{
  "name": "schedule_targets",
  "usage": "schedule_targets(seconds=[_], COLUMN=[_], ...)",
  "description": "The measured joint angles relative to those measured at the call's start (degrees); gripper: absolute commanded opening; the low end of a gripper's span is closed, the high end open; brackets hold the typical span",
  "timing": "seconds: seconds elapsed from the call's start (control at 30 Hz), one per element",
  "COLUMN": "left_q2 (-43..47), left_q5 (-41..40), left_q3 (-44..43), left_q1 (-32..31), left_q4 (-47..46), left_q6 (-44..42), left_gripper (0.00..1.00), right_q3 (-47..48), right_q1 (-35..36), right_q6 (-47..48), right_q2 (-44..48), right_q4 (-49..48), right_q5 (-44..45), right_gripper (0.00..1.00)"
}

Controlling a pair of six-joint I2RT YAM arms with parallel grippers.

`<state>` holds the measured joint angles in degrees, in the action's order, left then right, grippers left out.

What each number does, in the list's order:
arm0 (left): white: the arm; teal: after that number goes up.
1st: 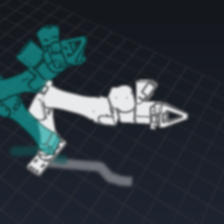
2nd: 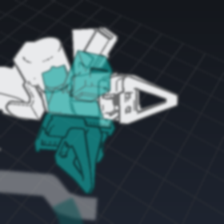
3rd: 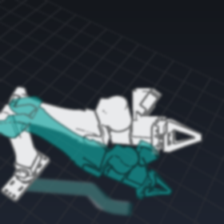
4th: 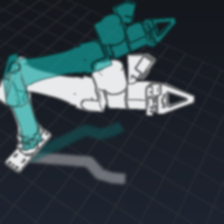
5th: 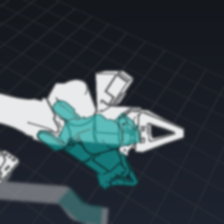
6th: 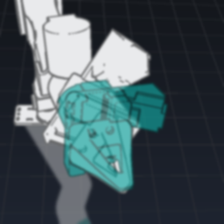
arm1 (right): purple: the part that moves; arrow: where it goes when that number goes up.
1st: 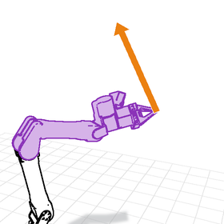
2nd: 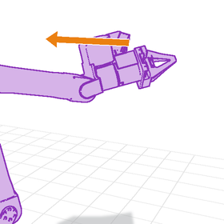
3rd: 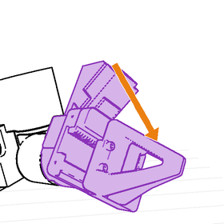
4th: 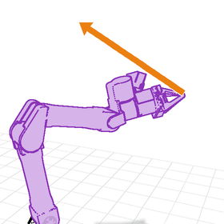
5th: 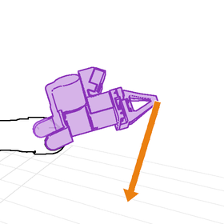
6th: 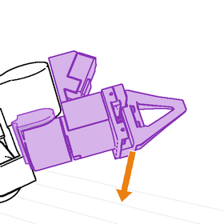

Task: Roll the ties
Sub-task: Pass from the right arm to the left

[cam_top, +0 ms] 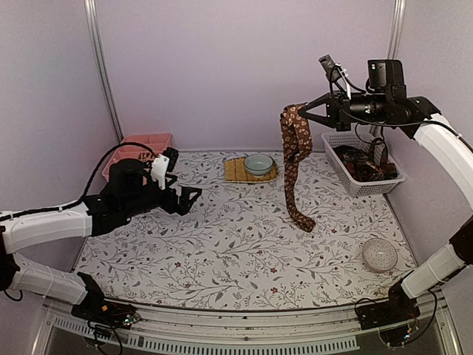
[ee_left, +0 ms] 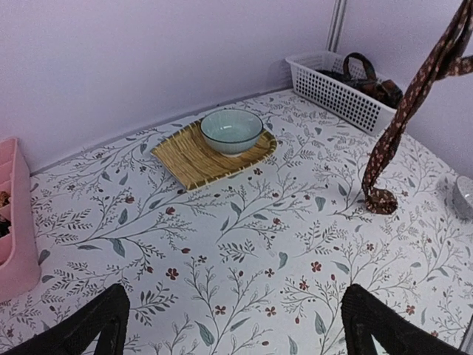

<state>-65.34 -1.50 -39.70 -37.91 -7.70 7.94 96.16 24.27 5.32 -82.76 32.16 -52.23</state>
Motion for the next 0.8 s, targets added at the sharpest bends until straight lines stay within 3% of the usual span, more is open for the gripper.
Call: schedule_targets(seconds=[0.33,0.5,0.53,0.8], left_q2=[-13.27,-20.63,-25.44,-34.97], left_q5=[2.27,7.06,8.17,7.80], left_q3=[3.69,-1.16,-5.90,-11.89], left_q1=[-4.85,-8.44,-11.65,-15.37], left_q4=[-18.93,-24.06,-25.49,-29.75], left_q6=[-6.05,-8.63,-10.16,-11.37], left_gripper=[1.00,1.00,1.00,1.00], right_q3=[1.81,1.81,1.81,1.81], right_q1=[3.91,4.11,4.11,4.13], right_q6=[-3.96,-4.59,-5.55,-6.62], right_q2=[-1.53,-1.57,-1.57,-1.57], right_q4=[-0.04,-0.04,-0.02,0.00], right_q5=[-6.08,-7.98,-8.57,-9.70], right_gripper=[0.00,0.00,0.00,0.00])
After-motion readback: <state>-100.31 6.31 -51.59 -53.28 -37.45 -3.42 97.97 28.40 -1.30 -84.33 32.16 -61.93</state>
